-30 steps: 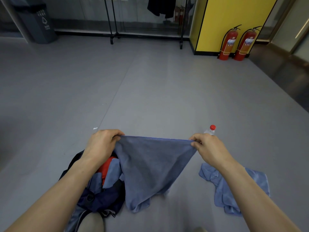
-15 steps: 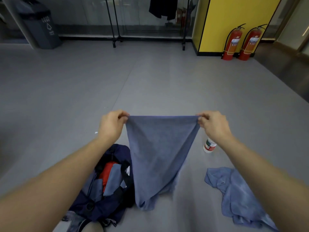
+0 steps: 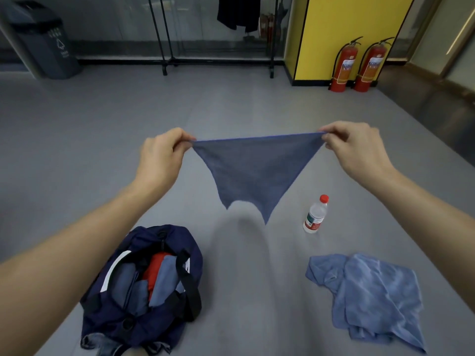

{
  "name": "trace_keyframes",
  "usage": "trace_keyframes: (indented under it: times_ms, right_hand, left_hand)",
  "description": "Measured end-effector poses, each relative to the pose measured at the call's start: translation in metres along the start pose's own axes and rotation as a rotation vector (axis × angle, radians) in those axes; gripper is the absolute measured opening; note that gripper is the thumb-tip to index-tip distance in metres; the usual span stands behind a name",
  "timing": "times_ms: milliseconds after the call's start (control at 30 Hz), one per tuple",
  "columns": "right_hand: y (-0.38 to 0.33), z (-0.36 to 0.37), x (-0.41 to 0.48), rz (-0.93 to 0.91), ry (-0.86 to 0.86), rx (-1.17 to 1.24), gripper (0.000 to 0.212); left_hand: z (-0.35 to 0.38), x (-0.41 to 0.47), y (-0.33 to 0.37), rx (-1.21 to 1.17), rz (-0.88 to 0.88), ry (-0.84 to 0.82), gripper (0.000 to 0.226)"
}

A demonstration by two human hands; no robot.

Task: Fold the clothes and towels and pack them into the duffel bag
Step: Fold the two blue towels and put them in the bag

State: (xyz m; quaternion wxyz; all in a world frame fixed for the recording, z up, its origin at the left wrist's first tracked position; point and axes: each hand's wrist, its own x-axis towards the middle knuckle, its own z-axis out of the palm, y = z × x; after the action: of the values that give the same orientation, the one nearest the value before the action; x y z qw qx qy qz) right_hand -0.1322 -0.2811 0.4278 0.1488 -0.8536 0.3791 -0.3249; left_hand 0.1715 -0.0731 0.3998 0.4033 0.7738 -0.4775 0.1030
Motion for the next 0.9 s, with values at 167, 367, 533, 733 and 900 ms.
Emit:
trace_keyframes:
  times_ms: [167, 367, 533, 733, 900]
  right_hand:
    - [0.050, 0.047, -0.087, 0.034, -0.154, -0.021, 0.022]
    - [0.129, 0.151, -0.212, 0.070, -0.360, -0.043, 0.027]
    - [0.180, 0.234, -0.302, 0.126, -0.508, -0.083, 0.036]
    - [0.222, 0.287, -0.401, 0.119, -0.764, -0.127, 0.017]
    - [0.220, 0.288, -0.434, -0.005, -0.768, -0.077, 0.015]
  left_hand:
    - [0.035, -0.088, -0.039, 0.017, 0.019, -0.151, 0.015]
    - [0.112, -0.212, -0.109, 0.140, -0.057, -0.465, 0.026]
    - [0.175, -0.315, -0.153, 0.180, -0.193, -0.742, 0.025]
    - [0.217, -0.407, -0.178, 0.316, -0.192, -1.045, 0.045]
    - [0.217, -0.448, -0.188, 0.425, -0.004, -1.190, 0.009]
